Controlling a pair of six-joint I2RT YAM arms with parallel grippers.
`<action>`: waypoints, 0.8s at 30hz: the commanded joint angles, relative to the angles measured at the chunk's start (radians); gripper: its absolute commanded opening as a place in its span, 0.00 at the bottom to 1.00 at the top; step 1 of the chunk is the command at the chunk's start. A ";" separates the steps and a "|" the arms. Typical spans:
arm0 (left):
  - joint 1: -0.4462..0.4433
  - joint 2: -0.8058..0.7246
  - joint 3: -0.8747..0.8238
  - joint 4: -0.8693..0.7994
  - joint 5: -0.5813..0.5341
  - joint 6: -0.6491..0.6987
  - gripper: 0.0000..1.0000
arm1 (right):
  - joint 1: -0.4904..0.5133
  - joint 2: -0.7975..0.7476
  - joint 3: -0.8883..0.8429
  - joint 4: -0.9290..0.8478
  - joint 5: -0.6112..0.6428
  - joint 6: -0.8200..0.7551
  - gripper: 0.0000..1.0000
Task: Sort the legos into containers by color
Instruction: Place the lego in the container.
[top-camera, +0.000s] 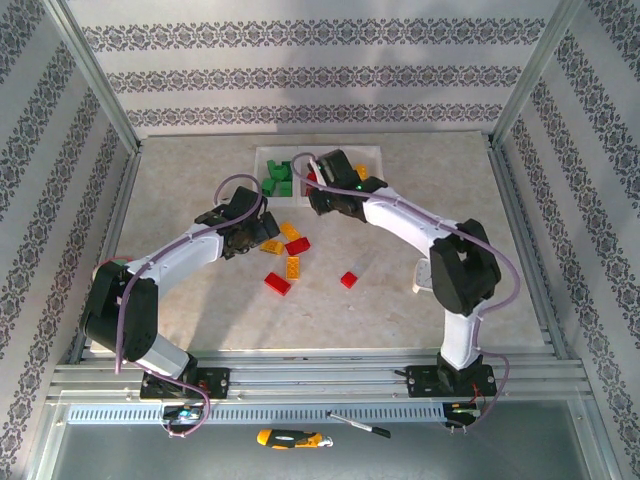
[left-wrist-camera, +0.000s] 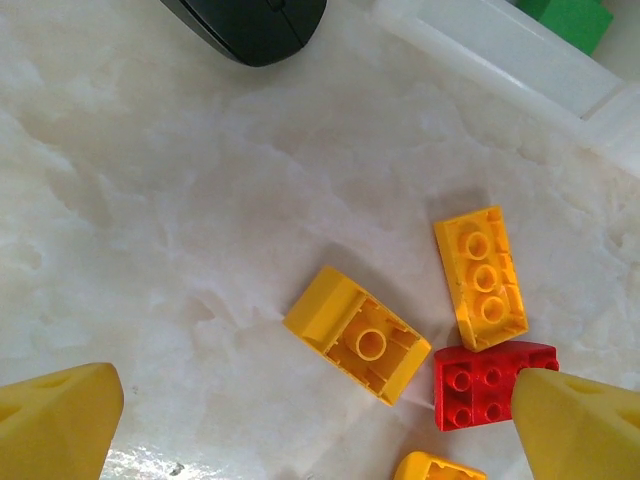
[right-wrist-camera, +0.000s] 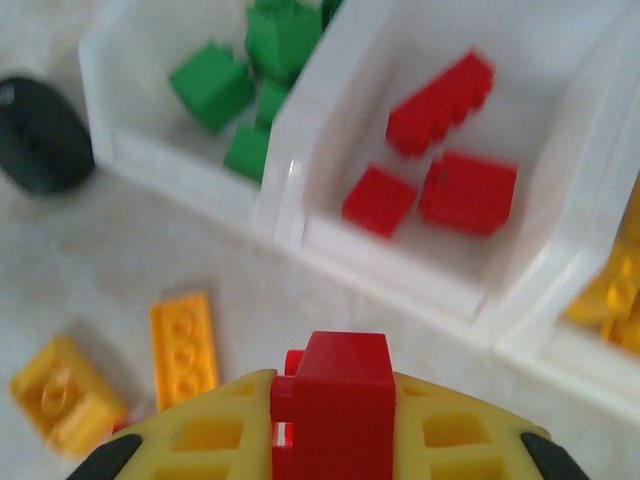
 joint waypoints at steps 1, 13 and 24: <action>-0.013 -0.008 -0.024 -0.029 -0.024 -0.032 0.99 | -0.014 0.102 0.120 0.043 0.047 -0.054 0.22; -0.018 -0.021 -0.017 -0.057 -0.039 -0.022 0.99 | -0.056 0.414 0.476 0.041 0.075 -0.072 0.27; -0.028 -0.012 -0.014 -0.073 -0.076 0.097 0.99 | -0.053 0.181 0.237 0.109 0.077 -0.012 0.63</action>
